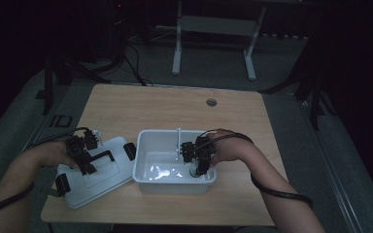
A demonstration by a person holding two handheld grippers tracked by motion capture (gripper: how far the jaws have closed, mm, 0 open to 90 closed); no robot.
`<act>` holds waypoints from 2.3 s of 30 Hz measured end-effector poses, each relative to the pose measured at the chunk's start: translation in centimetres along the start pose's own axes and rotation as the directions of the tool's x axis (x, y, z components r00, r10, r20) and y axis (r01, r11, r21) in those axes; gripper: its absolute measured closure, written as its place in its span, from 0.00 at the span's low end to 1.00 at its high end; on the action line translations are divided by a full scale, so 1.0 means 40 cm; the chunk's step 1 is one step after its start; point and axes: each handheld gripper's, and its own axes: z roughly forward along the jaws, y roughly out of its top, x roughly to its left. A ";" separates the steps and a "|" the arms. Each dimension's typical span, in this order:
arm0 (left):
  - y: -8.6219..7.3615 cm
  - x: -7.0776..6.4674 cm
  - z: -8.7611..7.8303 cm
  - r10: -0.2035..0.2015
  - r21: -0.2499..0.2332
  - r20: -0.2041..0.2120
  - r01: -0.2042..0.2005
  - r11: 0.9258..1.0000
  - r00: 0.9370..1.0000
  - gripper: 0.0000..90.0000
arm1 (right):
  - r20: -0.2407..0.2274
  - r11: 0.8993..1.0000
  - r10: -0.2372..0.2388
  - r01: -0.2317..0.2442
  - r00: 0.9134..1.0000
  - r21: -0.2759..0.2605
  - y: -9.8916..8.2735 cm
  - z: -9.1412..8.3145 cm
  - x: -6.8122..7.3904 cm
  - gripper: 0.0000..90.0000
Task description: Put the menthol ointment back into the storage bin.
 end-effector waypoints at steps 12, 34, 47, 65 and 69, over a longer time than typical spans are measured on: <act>0.003 -0.001 0.000 0.003 0.001 0.005 -0.003 1.000 1.000 0.48 | 0.006 1.000 0.030 -0.030 1.000 0.006 0.008 0.067 -0.023 0.56; 0.003 0.000 0.007 0.003 -0.006 0.007 -0.003 1.000 1.000 0.48 | 0.017 0.998 0.011 -0.012 1.000 0.069 0.052 0.147 -0.020 0.56; 0.004 -0.001 0.007 0.005 -0.007 0.007 -0.005 1.000 1.000 0.48 | 0.006 0.997 0.022 -0.023 1.000 0.075 0.055 0.158 -0.018 0.49; 0.013 -0.003 0.004 0.006 -0.002 0.006 -0.006 1.000 1.000 0.48 | 0.056 0.999 0.031 -0.029 0.998 -0.039 0.013 -0.005 -0.024 0.43; 0.013 -0.002 0.001 0.000 -0.004 0.002 0.000 1.000 1.000 0.48 | 0.054 0.997 0.040 -0.036 0.998 -0.073 0.000 -0.039 -0.027 0.32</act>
